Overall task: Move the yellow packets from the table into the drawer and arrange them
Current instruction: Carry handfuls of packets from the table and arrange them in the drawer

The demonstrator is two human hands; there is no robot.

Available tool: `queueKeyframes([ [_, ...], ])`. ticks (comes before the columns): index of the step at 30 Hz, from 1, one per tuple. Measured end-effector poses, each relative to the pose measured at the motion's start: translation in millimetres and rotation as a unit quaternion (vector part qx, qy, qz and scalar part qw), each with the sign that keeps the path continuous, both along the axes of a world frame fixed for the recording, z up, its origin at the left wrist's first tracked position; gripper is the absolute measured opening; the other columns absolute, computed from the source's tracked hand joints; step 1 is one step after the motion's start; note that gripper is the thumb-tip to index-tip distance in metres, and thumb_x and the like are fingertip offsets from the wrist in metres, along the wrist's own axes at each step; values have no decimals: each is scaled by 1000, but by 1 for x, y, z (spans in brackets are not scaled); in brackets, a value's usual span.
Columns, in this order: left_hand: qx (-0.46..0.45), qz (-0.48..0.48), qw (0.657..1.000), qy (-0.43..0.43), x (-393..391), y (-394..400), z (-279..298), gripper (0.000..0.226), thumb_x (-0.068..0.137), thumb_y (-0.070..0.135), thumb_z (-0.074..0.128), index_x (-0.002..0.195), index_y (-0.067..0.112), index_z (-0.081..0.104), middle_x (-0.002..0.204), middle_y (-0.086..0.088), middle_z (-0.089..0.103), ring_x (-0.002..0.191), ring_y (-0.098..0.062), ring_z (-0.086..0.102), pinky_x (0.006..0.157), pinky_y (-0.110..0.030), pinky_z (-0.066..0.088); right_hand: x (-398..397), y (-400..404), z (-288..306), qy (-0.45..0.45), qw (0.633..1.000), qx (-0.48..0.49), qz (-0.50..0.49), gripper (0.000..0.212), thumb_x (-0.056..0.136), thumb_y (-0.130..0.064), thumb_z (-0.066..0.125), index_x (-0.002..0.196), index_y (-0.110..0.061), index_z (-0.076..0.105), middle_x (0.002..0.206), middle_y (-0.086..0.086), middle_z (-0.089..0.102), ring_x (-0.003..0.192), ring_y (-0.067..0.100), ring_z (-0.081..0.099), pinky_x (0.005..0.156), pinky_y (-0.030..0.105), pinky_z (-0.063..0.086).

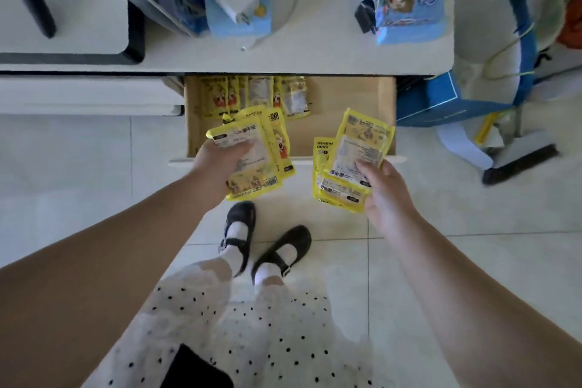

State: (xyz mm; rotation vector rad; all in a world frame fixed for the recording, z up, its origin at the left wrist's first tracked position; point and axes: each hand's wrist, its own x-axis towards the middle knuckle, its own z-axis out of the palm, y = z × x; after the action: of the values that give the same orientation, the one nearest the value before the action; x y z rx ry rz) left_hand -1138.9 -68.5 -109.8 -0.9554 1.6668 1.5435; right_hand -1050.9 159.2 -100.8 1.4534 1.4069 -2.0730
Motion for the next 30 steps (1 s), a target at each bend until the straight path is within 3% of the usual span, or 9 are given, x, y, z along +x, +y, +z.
queueKeyframes([
  [6, 2, -16, 1000, -21, -41, 37, -74, 6, 85, 19, 69, 89, 23, 65, 95, -3, 71, 88, -24, 69, 74, -40, 57, -56, 27, -77, -43, 999, -1, 0, 18, 91, -11, 59, 107, -18, 58, 108, 11, 69, 99, 31, 67, 88, 56, 51],
  [9, -15, -43, 999, -27, -57, 48, -112, 6, 84, 23, 71, 86, 21, 66, 95, -5, 71, 88, -25, 70, 75, -43, 58, -76, 39, -114, -77, 997, -3, -1, 9, 90, -12, 61, 99, -14, 62, 78, 3, 75, 80, 25, 69, 85, 52, 53],
  [11, -28, -50, 998, -29, -67, 56, -138, 14, 81, 25, 73, 90, 18, 65, 95, -6, 70, 85, -25, 70, 72, -42, 58, -87, 46, -137, -88, 996, 1, 20, 4, 90, -13, 61, 92, -15, 63, 74, 0, 75, 78, 23, 69, 85, 48, 54],
  [14, -22, -58, 998, -24, -79, 68, -175, 50, 62, 36, 81, 105, 17, 63, 104, -8, 70, 91, -29, 69, 77, -50, 57, -106, 61, -174, -75, 996, 33, 39, 22, 89, -16, 63, 110, -15, 62, 97, 2, 70, 81, 18, 67, 71, 32, 55],
  [18, -36, -65, 997, 38, -97, 85, -211, 63, 60, 41, 80, 114, 17, 56, 113, -8, 66, 99, -30, 66, 85, -52, 53, -134, 73, -209, -17, 994, 55, 89, 25, 93, -11, 57, 118, -11, 54, 102, 2, 64, 81, 12, 62, 60, 16, 53],
  [21, -64, -83, 990, 94, -108, 99, -223, 79, 66, 47, 78, 131, 16, 44, 122, -3, 58, 107, -25, 59, 90, -42, 48, -146, 76, -234, 31, 991, 65, 109, 30, 91, -11, 59, 121, -8, 56, 118, 13, 64, 107, 29, 63, 85, 33, 54],
  [23, -98, -87, 983, 129, -111, 105, -236, 83, 77, 45, 72, 142, 13, 32, 128, -5, 53, 112, -25, 57, 93, -41, 47, -153, 78, -245, 33, 992, 65, 105, 30, 85, -15, 66, 115, -13, 60, 112, 6, 68, 106, 26, 65, 98, 46, 49],
  [27, -188, -110, 957, 190, -110, 113, -251, 78, 83, 43, 67, 144, 8, 33, 114, -4, 58, 94, -19, 55, 75, -30, 44, -159, 80, -260, 18, 989, 78, 124, 26, 84, -22, 69, 109, -16, 62, 100, -1, 69, 92, 16, 66, 93, 37, 51],
  [30, -274, -160, 924, 212, -113, 118, -251, 70, 82, 46, 67, 134, 5, 42, 122, -11, 57, 92, -22, 52, 65, -30, 39, -161, 81, -264, 15, 987, 101, 126, 14, 83, -22, 69, 94, -21, 61, 93, 0, 67, 88, 21, 65, 92, 44, 52],
])
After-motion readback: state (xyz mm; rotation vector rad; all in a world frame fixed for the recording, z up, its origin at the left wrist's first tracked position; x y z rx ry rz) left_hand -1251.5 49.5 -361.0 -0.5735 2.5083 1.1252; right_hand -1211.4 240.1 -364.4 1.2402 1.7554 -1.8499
